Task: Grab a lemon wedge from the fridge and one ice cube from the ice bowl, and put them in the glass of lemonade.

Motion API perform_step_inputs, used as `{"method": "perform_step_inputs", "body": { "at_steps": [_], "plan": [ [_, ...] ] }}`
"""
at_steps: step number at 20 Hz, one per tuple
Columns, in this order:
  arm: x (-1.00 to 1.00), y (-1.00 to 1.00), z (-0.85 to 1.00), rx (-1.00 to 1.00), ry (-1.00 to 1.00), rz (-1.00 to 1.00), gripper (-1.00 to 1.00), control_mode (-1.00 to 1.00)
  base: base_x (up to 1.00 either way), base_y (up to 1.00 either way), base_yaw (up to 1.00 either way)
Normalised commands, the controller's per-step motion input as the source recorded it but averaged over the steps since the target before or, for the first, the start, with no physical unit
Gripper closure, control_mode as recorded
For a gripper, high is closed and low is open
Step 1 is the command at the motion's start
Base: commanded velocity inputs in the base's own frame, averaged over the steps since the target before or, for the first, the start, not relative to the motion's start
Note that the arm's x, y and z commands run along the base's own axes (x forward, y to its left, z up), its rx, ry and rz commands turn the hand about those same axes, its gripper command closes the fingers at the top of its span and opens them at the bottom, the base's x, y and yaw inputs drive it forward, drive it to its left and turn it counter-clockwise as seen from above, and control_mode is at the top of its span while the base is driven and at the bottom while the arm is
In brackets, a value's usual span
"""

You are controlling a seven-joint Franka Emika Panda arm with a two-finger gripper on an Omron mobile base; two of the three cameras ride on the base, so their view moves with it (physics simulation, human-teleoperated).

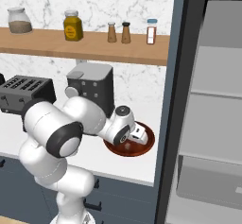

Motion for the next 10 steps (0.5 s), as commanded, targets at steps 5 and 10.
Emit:
{"method": "perform_step_inputs", "body": {
  "at_steps": [5, 10],
  "plan": [
    [0.00, -0.12, 0.00, 0.00, 0.00, 0.00, -1.00, -1.00, 0.00, 0.00, 0.00],
    [0.01, 0.00, 0.00, 0.00, 0.00, 0.00, -1.00, -1.00, 0.00, 0.00, 0.00]
  ]
}}
